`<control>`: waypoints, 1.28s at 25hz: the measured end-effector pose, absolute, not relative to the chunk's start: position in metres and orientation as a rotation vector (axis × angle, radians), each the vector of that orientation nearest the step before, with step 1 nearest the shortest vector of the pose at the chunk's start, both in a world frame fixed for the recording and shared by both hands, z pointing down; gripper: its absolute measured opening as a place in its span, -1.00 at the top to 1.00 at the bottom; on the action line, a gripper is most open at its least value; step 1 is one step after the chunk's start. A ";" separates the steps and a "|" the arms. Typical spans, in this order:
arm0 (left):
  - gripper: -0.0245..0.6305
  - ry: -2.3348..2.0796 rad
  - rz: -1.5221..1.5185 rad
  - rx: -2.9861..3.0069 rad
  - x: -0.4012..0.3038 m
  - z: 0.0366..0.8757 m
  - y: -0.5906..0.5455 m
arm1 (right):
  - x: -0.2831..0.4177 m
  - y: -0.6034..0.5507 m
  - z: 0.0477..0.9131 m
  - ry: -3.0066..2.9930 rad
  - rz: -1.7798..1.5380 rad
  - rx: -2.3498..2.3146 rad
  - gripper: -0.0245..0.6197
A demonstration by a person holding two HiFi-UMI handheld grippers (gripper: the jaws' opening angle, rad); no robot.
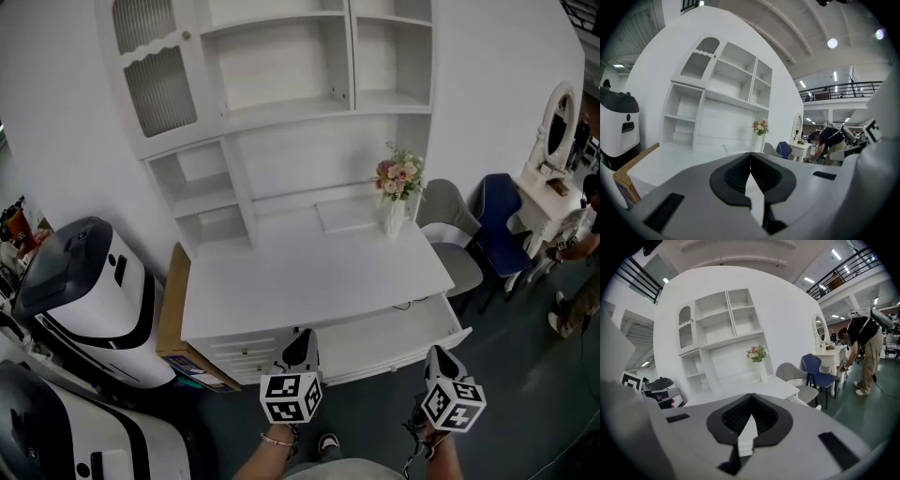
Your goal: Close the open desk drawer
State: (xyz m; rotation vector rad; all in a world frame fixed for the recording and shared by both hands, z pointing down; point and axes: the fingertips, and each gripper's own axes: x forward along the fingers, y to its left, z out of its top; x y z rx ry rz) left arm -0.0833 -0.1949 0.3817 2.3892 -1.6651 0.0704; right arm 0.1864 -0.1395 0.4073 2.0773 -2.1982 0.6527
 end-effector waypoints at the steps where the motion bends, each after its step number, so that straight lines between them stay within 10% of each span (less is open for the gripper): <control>1: 0.86 -1.662 0.071 2.391 -0.083 0.382 -0.203 | 0.187 -0.147 0.407 -2.198 0.651 2.079 0.90; 32: 0.86 -1.654 0.244 2.277 -0.049 0.432 -0.282 | 0.223 -0.233 0.462 -2.123 0.792 1.971 0.90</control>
